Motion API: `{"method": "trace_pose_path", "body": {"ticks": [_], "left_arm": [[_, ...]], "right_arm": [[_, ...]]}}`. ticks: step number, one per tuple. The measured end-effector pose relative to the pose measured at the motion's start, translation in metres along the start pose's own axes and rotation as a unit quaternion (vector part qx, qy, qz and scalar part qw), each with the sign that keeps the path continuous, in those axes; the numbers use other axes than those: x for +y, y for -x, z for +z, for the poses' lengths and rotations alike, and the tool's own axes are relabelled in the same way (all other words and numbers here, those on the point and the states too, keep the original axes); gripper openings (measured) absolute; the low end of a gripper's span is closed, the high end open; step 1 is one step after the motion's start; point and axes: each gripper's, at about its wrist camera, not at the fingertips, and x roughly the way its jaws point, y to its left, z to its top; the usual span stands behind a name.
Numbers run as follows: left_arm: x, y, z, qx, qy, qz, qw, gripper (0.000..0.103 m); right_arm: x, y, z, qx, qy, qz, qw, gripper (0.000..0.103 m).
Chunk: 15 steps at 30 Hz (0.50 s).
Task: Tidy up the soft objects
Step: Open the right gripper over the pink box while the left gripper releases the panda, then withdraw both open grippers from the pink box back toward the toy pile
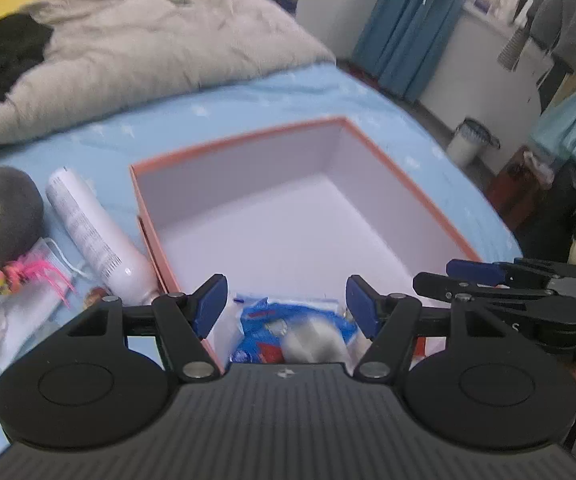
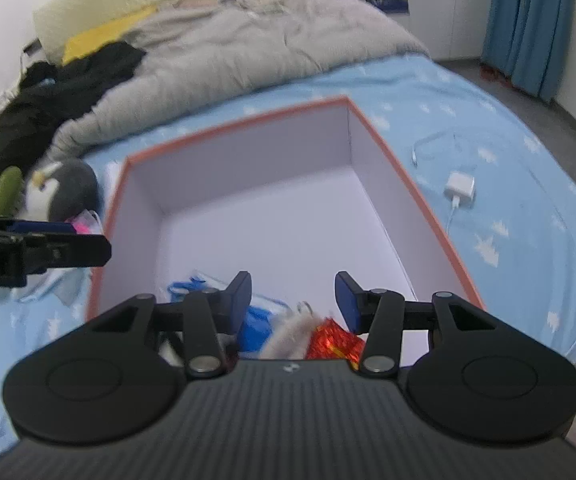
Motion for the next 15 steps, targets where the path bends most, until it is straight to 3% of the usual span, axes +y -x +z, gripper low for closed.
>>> {"method": "trace_pose_path", "body": {"ticks": [9,15], "left_arm": [[0.004,0.085,-0.016,-0.106,-0.047,0.025,0.993,0.071],[0.018,0.135,-0.039,-0.144,-0.044,0.033,0.988,0.071]], "right_arm": [[0.041,0.059,0.001,-0.094,0.017,0.024,0.995,0.049],[0.08,0.091,-0.013,-0.134,0.048,0.044,0.989,0.049]]}}
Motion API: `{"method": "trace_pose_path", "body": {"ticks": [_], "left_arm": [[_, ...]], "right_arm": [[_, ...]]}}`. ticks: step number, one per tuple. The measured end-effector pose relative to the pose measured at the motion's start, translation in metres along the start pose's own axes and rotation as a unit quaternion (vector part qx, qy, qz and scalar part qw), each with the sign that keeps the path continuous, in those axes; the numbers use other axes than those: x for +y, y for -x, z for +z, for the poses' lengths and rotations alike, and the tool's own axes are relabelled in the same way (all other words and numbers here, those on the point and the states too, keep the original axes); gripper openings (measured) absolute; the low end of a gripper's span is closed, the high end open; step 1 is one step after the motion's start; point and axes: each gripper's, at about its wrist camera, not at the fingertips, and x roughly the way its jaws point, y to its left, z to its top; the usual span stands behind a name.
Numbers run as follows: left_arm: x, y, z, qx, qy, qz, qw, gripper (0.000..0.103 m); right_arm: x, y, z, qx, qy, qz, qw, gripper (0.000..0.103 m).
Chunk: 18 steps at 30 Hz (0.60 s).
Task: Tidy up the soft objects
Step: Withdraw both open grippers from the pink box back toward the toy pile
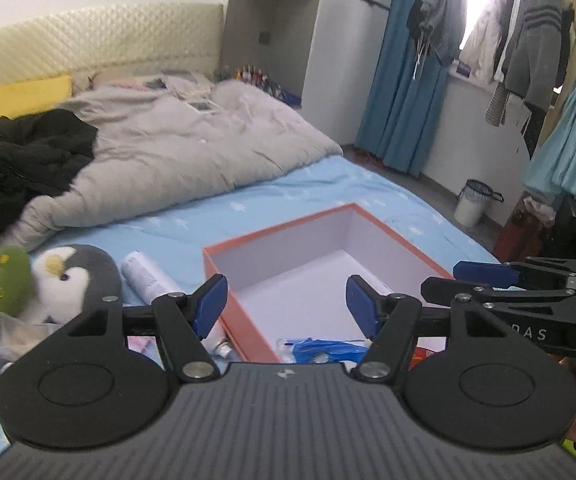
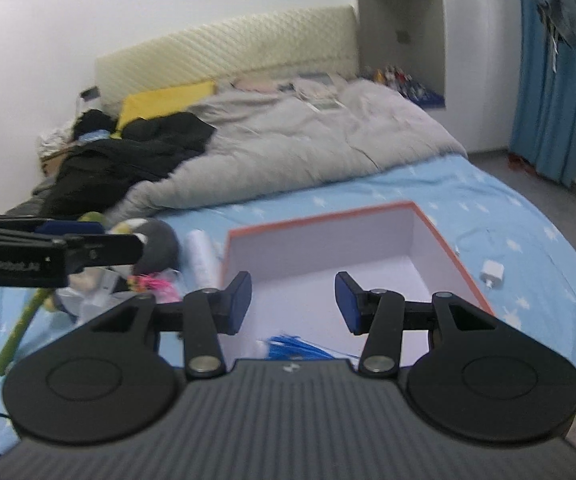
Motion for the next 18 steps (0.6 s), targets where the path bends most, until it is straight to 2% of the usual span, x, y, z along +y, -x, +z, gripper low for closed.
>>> {"method": "trace_pose_path", "body": {"ticks": [9,18], "left_arm": [[0.031,0.08,-0.028,-0.043,0.026,0.013,0.9986,0.071],[0.059,0.142,-0.076,-0.055,0.051,0.034,0.9966,0.071]], "right_arm": [[0.057,0.03,-0.015,-0.039,0.019,0.038,0.998,0.049],[0.101,0.051,-0.041,-0.048,0.018,0.064,0.997,0.049]]}}
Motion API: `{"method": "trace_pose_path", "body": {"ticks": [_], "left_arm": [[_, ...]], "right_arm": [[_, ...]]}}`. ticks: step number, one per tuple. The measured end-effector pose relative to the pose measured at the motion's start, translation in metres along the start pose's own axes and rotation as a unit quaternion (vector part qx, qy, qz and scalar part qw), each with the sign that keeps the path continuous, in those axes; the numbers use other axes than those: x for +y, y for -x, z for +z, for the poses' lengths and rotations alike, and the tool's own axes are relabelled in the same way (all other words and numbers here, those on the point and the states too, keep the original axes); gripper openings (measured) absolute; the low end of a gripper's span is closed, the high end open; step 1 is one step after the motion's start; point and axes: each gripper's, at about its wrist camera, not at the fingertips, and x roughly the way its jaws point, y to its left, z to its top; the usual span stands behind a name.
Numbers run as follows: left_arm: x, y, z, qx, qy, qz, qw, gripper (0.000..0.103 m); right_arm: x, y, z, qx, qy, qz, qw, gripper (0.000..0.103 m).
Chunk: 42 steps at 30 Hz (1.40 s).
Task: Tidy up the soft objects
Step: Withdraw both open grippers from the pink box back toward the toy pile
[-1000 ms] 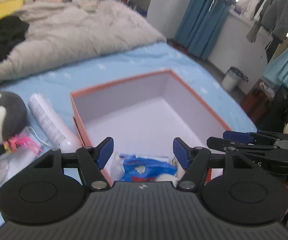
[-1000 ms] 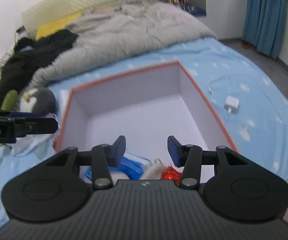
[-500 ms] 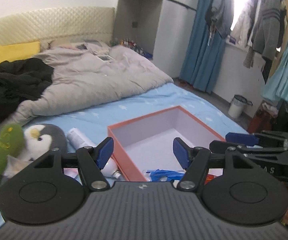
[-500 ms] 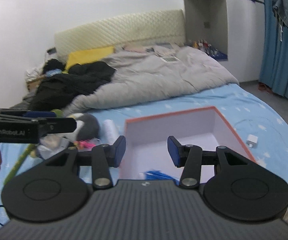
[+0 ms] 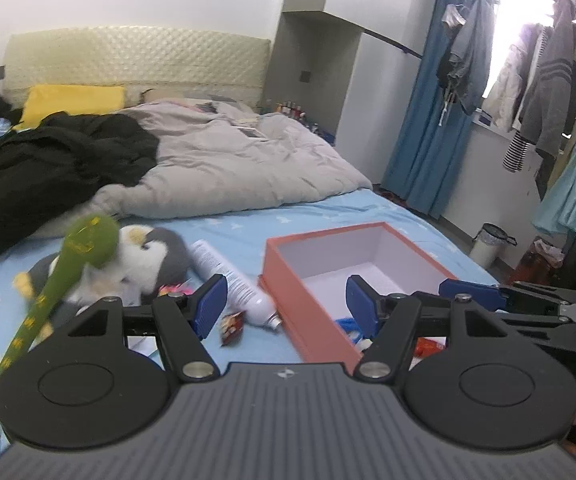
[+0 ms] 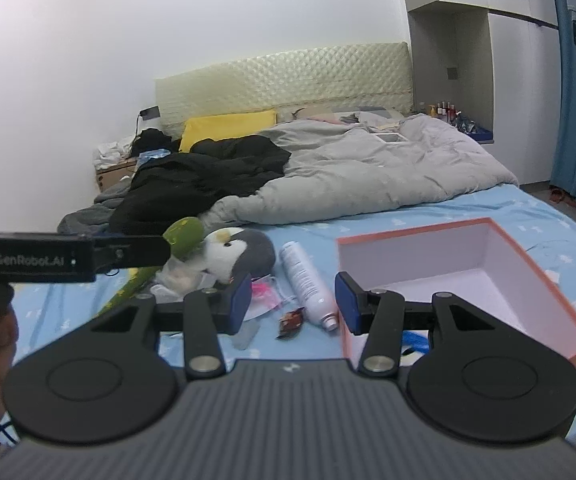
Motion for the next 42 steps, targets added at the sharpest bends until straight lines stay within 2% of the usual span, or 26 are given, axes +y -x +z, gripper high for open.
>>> {"method": "trace_pose_path", "body": {"ticks": [5,10,16,21,24,35,42], "left_arm": [[0.018,0.018,-0.025,0.008,0.016,0.02,0.9996,0.071],[0.035,0.031,-0.051,0.021,0.046,0.035,0.9981,0.071],[0.046,0.04,-0.078,0.033,0.074,0.048,0.9955,0.071],[0.05,0.038,-0.094,0.047,0.055,0.075,0.9946,0.071],[0.058,0.038,-0.101,0.052,0.067,0.073,0.9937,0.071],[0.098,-0.004,-0.123,0.075,0.093,0.088,0.9889,0.071],[0.141,-0.049,-0.135,0.101,0.077,0.115,0.9852,0.071]], "right_arm": [[0.016,0.005,-0.015,-0.004,-0.015,-0.003,1.0,0.049],[0.035,0.005,-0.033,0.003,-0.004,-0.002,1.0,0.049],[0.048,0.004,-0.06,0.036,-0.01,0.004,0.999,0.049],[0.056,0.004,-0.08,0.065,-0.021,0.002,0.998,0.049],[0.063,0.003,-0.09,0.078,-0.01,-0.003,0.997,0.049],[0.071,-0.05,-0.114,0.123,-0.016,0.009,0.992,0.049],[0.065,-0.103,-0.119,0.152,-0.029,0.02,0.988,0.049]]}}
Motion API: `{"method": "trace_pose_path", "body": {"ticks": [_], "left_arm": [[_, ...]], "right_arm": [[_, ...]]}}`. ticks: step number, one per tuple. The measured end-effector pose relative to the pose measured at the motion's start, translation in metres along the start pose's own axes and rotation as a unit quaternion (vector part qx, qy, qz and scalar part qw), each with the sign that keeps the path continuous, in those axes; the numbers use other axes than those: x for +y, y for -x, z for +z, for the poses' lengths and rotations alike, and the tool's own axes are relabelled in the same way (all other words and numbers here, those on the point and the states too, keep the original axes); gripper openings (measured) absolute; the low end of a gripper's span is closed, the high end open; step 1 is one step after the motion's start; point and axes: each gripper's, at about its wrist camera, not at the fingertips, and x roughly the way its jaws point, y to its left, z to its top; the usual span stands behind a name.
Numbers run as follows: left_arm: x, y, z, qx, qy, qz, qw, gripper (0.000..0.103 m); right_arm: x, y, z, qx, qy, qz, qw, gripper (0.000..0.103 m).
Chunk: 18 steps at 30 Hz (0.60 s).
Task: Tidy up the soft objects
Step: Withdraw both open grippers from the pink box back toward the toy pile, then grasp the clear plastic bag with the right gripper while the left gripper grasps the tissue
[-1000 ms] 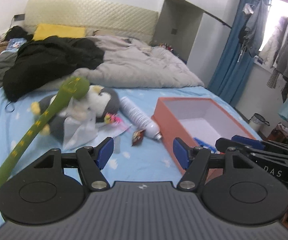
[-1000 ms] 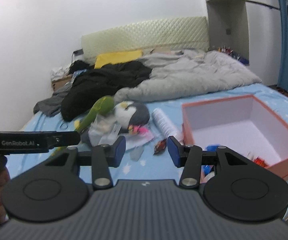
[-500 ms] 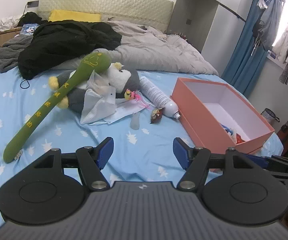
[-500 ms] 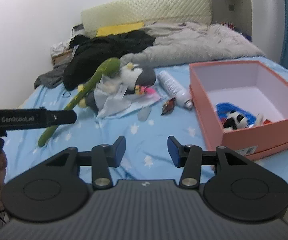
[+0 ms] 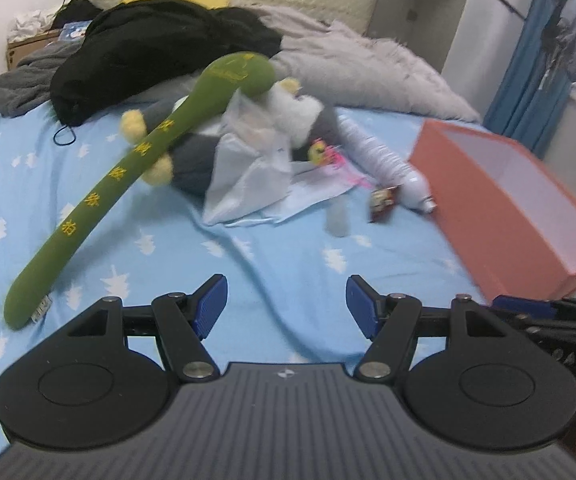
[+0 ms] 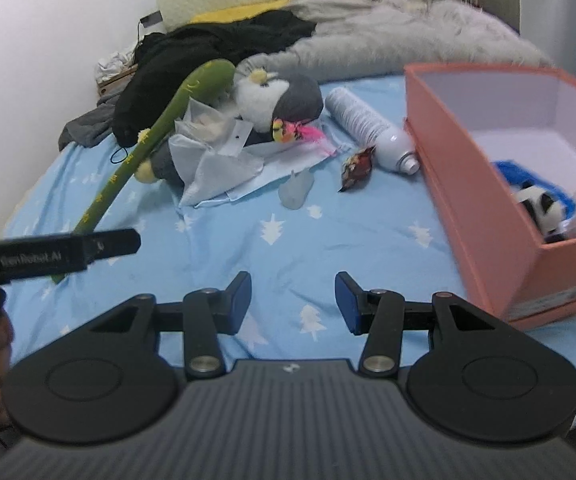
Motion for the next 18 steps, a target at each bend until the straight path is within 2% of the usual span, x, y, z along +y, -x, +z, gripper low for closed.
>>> {"method": "trace_pose_path", "body": {"ticks": [9,18], "left_arm": [[0.042,-0.06,0.013,0.001,0.038,0.023,0.999,0.071],[0.051,-0.088,0.051,-0.063,0.057,0.007,0.9963,0.071]], "right_arm": [[-0.001,-0.064,0.02,0.018,0.007,0.003,1.0,0.049],[0.003,-0.125,0.042,0.01,0.024,0.017,1.0,0.049]]}}
